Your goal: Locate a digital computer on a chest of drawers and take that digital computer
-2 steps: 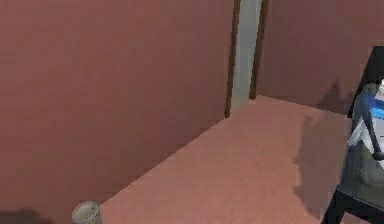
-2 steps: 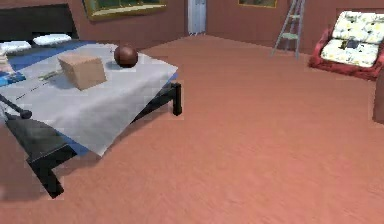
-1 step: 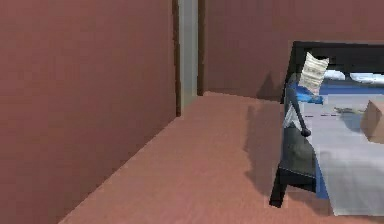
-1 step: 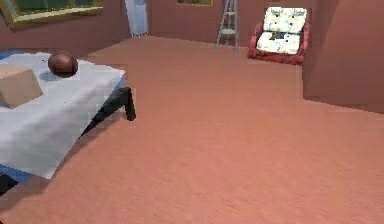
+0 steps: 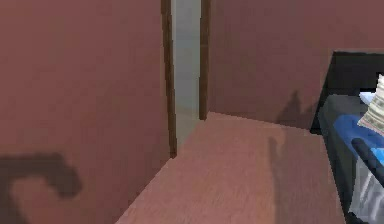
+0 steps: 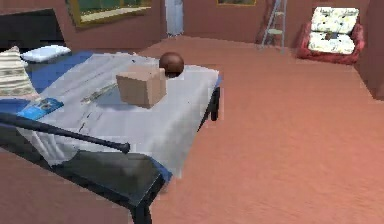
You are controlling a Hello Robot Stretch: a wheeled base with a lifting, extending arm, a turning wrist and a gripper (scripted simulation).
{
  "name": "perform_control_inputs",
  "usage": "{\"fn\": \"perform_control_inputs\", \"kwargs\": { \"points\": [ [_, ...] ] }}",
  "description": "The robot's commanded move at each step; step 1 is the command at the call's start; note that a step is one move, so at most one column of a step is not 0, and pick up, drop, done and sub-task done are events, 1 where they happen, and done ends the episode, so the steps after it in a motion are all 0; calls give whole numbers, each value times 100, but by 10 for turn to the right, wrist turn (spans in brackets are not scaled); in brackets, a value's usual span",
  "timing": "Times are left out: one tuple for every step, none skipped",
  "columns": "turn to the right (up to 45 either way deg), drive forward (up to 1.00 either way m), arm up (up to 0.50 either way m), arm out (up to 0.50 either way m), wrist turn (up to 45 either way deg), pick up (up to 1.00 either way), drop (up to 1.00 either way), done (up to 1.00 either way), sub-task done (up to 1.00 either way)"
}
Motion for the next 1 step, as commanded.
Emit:
{"fn": "perform_control_inputs", "kwargs": {
  "points": [
    [90,0,0,0,0,0,0,0,0]
  ]
}}
